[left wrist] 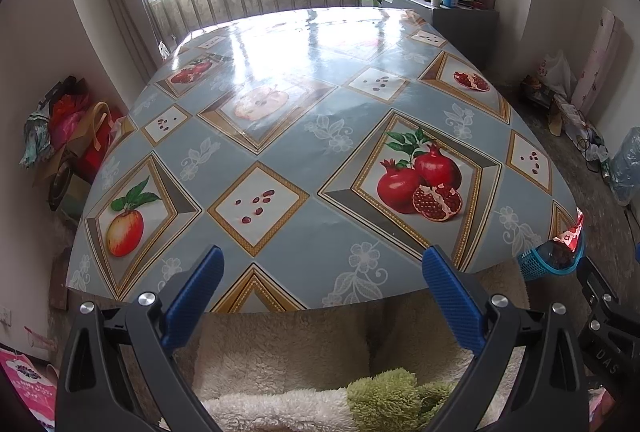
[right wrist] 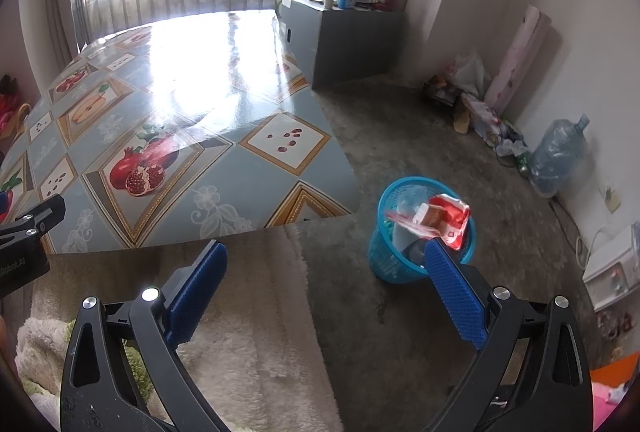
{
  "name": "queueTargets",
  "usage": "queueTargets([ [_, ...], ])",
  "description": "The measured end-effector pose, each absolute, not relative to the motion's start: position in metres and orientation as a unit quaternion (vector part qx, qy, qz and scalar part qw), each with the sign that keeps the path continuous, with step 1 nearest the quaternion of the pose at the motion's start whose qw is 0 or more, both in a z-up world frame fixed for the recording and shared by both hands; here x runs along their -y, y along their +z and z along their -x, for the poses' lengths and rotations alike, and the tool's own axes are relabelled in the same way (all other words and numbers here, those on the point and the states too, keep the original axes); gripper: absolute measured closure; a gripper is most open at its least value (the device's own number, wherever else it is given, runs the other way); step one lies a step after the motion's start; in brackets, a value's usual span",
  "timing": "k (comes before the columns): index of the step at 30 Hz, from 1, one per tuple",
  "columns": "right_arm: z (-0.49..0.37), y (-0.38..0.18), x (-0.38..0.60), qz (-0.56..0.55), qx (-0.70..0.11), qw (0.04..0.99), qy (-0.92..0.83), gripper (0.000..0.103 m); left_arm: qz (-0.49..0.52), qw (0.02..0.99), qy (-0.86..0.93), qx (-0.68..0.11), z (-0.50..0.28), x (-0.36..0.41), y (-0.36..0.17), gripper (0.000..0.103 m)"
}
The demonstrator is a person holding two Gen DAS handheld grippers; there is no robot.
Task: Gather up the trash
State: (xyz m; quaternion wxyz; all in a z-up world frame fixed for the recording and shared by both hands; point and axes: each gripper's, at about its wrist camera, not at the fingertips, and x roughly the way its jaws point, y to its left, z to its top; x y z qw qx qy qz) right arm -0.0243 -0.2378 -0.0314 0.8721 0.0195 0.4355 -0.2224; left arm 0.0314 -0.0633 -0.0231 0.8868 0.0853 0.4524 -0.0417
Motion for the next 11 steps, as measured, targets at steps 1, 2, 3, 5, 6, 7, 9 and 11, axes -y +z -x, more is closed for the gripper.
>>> queueTargets([
  [1,0.0245,-0.0316,0.2378,-0.020,-0.435,0.872,-0.223,0.008,-0.085,0.887,-0.042,-0.453,-0.0315,0.0632,-0.0231,0.006],
  [2,0.0245,-0.0316,0.2378,-0.020,-0.435,0.872,-0.222,0.008,-0.085,0.887,-0.042,-0.453,-0.0313,0.0628,-0.0233,0.006],
  [3,0.0245,-0.0317,0.2379,-0.020,-0.436,0.872,-0.222,0.008,-0.085,0.887,-0.042,-0.452,-0.0314,0.0629,-0.0231,0.006],
  [5,0.0245,-0.0314,0.2378,-0.020,-0.435,0.872,-0.222,0.008,-0.085,0.887,-0.042,-0.453,-0.0315,0.0628,-0.0233,0.006],
  [6,0.0245,-0.0316,0.2381,-0.020,-0.436,0.872,-0.222,0.008,-0.085,0.887,-0.042,-0.453,-0.0316,0.0629,-0.0231,0.006],
  [7,0.0242,-0.0313,0.2380,-0.020,-0.436,0.872,-0.222,0.008,-0.085,0.887,-0.042,-0.453,-0.0316,0.0630,-0.0231,0.006],
  [9,0.0245,-0.0316,0.2380,-0.020,-0.435,0.872,-0.222,0.008,-0.086,0.886,-0.042,-0.453,-0.0316,0.0629,-0.0231,0.006],
  [11,0.0246,-0.0315,0.2380,-0.020,-0.435,0.872,-0.222,0.008,-0.086,0.886,-0.042,-0.454,-0.0313,0.0626,-0.0232,0.006],
])
